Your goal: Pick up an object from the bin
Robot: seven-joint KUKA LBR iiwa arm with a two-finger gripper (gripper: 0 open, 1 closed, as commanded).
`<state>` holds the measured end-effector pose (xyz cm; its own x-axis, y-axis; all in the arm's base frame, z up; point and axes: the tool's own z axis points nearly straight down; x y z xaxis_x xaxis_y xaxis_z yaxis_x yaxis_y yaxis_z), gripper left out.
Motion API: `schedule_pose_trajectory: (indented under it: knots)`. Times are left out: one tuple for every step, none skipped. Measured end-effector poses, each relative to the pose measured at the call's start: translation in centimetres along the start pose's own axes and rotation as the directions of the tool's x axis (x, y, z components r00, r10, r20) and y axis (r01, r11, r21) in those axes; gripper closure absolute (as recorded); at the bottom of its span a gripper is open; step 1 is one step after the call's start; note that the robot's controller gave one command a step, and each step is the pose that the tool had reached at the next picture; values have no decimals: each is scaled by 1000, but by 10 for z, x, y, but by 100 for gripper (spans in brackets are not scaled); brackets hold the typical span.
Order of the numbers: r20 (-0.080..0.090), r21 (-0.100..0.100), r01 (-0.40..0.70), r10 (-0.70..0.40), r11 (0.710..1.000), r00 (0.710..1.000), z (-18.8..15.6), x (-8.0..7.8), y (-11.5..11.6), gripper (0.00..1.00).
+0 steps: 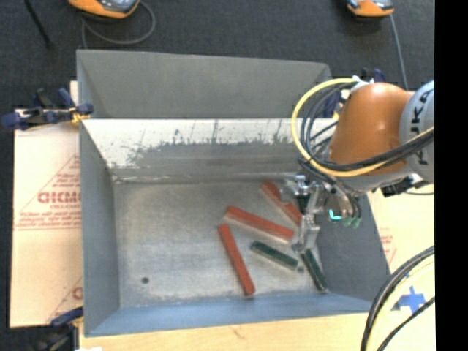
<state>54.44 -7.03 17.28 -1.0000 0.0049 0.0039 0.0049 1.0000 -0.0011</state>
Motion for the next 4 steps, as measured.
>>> schedule_pose_trajectory:
  knots:
    - [7, 1, 85, -85, 996, 996, 101, 31, -17, 0]
    - [16, 3, 89, -89, 996, 996, 95, 27, -16, 100]
    - [9, 2, 90, -90, 996, 996, 98, 30, -16, 0]
    - [13, -1, 134, -134, 991, 991, 91, -34, 34, 0]
